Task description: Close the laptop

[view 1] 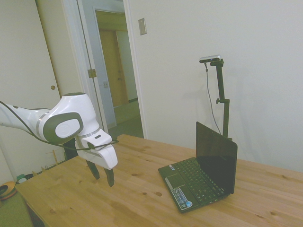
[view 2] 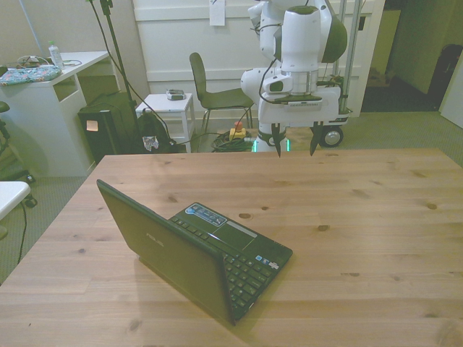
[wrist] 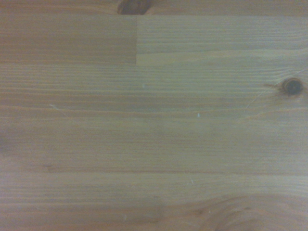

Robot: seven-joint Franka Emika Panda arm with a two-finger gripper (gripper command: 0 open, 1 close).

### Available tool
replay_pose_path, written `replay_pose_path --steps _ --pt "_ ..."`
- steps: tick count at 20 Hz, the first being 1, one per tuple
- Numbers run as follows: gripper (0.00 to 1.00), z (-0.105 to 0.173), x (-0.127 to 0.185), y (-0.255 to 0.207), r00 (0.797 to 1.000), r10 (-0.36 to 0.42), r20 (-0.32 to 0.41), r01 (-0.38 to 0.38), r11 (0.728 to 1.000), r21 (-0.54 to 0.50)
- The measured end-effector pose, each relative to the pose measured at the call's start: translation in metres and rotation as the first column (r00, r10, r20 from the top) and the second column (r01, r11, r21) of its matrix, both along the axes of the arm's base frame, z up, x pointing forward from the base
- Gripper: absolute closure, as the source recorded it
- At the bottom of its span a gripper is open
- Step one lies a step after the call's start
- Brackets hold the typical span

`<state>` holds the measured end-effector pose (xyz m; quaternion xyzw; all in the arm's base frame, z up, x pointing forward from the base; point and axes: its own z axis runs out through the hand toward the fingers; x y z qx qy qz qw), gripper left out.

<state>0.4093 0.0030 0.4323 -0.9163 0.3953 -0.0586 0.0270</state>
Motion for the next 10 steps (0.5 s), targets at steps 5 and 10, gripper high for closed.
replay_pose_path --steps 5,10 --pt "0.0 0.027 0.012 -0.025 0.998 -0.022 0.053 0.024 0.999 -0.046" --pt "0.0 0.08 0.04 -0.065 0.989 -0.063 0.136 0.076 0.993 -0.094"
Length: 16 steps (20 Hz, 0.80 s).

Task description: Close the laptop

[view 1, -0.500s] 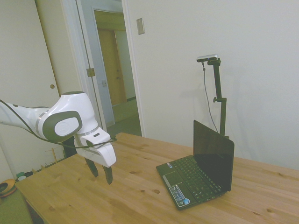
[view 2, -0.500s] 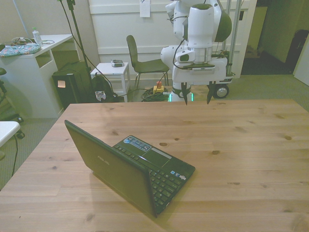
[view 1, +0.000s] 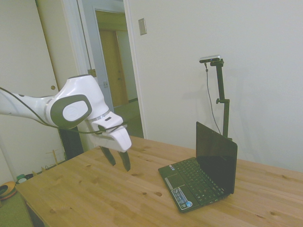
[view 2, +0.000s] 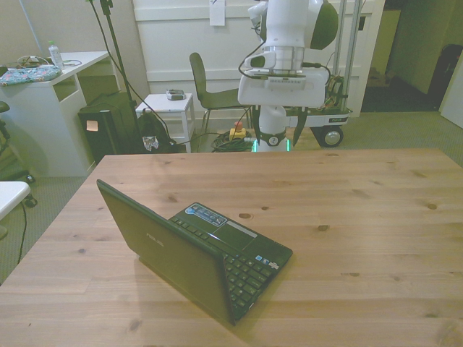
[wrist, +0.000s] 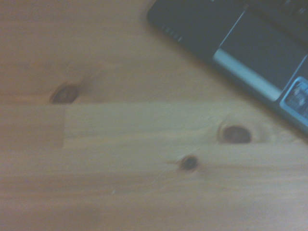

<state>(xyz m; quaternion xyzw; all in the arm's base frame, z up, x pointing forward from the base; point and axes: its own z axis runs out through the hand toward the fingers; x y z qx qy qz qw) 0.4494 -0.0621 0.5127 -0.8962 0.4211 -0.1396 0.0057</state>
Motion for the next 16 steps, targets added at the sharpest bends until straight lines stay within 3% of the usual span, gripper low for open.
replay_pose_path --steps 8,16 --pt "0.0 0.075 0.077 -0.065 0.994 -0.07 0.088 0.075 0.996 -0.057" --pt "0.0 0.124 0.144 -0.136 0.974 -0.143 0.173 0.167 0.977 -0.133"
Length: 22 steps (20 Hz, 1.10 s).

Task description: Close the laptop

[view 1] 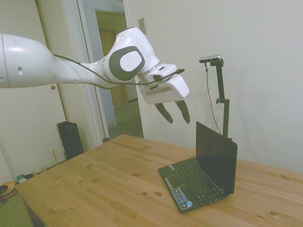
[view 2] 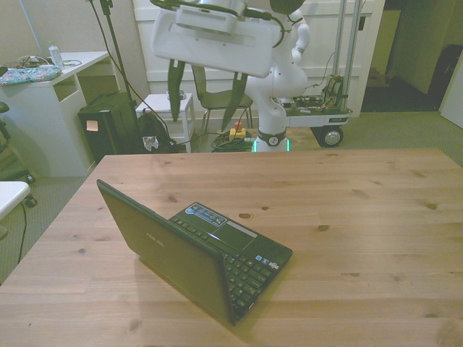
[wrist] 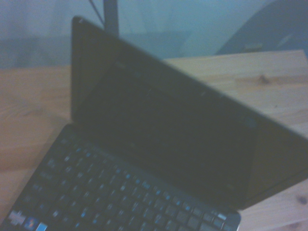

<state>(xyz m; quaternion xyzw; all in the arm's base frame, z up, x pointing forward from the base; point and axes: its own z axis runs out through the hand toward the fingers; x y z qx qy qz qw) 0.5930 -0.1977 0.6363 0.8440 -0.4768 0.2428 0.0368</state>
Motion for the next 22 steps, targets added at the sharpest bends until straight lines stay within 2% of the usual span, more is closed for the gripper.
replay_pose_path --steps 4,9,13,14,22 --pt "0.0 0.016 0.024 -0.035 0.998 -0.048 0.038 0.05 0.997 -0.054" --pt "0.0 -0.003 0.049 -0.1 0.989 -0.141 0.052 0.145 0.985 -0.093" --pt "0.0 -0.015 0.065 -0.133 0.982 -0.176 0.074 0.182 0.979 -0.089" --pt "1.0 -0.02 0.069 -0.137 0.981 -0.18 0.074 0.187 0.979 -0.087" --pt "1.0 -0.064 0.103 -0.147 0.982 -0.184 0.05 0.186 0.981 -0.049"
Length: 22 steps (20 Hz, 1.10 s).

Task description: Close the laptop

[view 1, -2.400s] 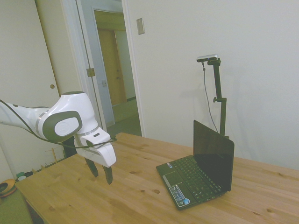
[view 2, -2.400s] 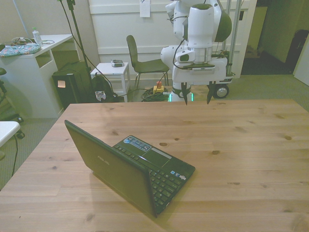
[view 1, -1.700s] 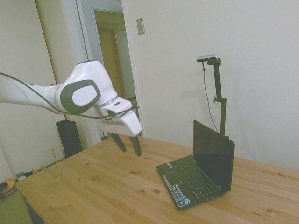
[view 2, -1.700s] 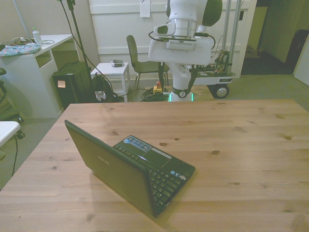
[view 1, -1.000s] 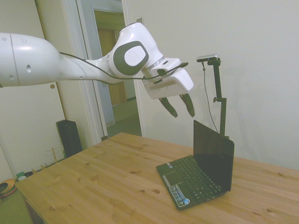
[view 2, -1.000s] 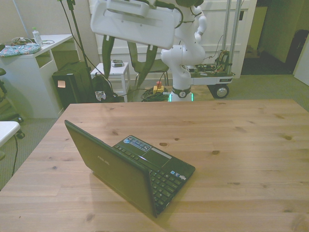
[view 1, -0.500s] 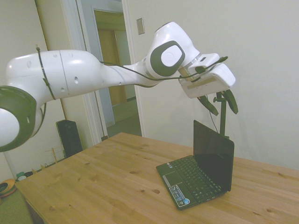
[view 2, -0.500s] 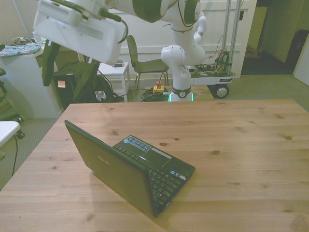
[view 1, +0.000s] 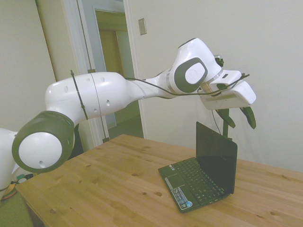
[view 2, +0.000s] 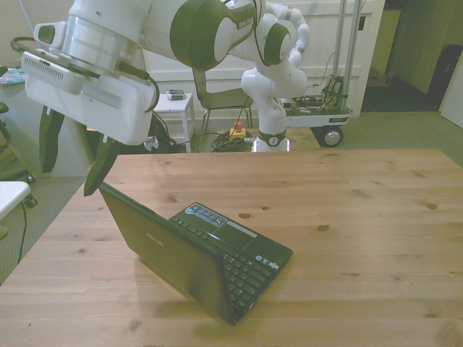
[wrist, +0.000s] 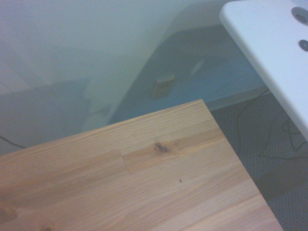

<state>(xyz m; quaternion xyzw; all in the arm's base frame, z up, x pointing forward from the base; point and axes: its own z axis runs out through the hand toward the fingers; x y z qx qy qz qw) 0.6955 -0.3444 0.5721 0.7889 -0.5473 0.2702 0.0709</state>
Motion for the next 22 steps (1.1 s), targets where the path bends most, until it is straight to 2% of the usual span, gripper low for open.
replay_pose_path --steps 10,22 --pt "1.0 -0.006 0.016 0.027 0.999 0.046 0.0 -0.046 0.998 0.033" --pt "1.0 -0.04 0.033 0.07 0.995 0.086 -0.049 -0.081 0.993 0.087"
